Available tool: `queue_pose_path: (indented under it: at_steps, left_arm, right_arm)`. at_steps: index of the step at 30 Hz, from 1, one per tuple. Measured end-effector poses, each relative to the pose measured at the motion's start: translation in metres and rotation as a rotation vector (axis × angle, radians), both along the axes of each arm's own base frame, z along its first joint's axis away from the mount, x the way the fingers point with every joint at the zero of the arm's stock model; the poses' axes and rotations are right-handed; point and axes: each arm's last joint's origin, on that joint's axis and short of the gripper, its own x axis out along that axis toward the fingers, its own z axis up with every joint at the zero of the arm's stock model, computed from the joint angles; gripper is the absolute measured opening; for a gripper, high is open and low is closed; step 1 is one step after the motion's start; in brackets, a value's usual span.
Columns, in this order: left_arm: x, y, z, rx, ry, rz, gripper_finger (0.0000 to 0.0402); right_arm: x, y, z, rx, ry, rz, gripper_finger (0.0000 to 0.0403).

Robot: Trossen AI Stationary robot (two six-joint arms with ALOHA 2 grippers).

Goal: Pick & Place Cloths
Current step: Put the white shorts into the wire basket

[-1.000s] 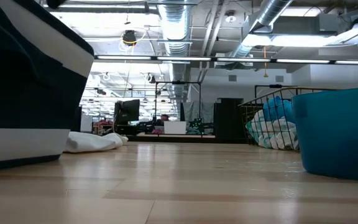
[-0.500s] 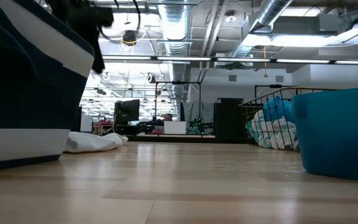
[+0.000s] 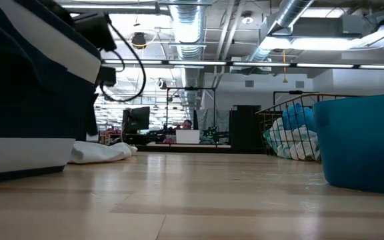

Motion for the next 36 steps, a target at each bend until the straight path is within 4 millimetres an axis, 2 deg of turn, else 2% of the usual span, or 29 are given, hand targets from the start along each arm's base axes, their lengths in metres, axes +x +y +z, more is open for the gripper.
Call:
queue_pose_path:
  at_steps: [7,10,15,18,21,25,28,30,36]
  left_arm:
    - [-0.003,-0.003,-0.019,-0.063,-0.053,-0.039,0.0228]
    - [-0.004,-0.004,-0.031,-0.074,-0.003,-0.045,0.0228]
    - [0.004,-0.005,-0.048,-0.103,0.056,-0.109,0.0226]
    - [0.008,-0.005,-0.052,-0.097,0.055,-0.135,0.0215]
    - [0.009,-0.003,-0.051,-0.112,0.049,-0.106,0.0161]
    - [0.011,-0.003,-0.050,-0.130,0.023,-0.098,0.0029]
    - [0.018,-0.002,-0.043,-0.140,-0.016,-0.072,0.0011]
    - [0.027,-0.002,-0.031,-0.160,-0.067,-0.082,0.0004]
    - [0.053,0.000,0.043,-0.076,-0.353,-0.157,0.0001]
  right_arm:
    - [0.009,0.000,-0.006,-0.023,0.028,0.016,0.0333]
    - [0.015,0.000,-0.010,-0.035,0.036,0.026,0.0333]
    - [0.020,-0.001,-0.013,-0.035,0.052,0.021,0.0333]
    - [0.021,-0.003,-0.014,-0.035,0.055,0.015,0.0333]
    - [0.020,-0.003,-0.013,-0.024,0.055,0.007,0.0333]
    - [0.021,-0.003,-0.013,-0.021,0.054,0.004,0.0333]
    - [0.021,-0.003,-0.013,-0.018,0.054,-0.002,0.0333]
    - [0.022,-0.005,-0.013,-0.031,0.053,-0.021,0.0333]
    - [0.022,-0.013,-0.012,-0.060,0.036,-0.080,0.0333]
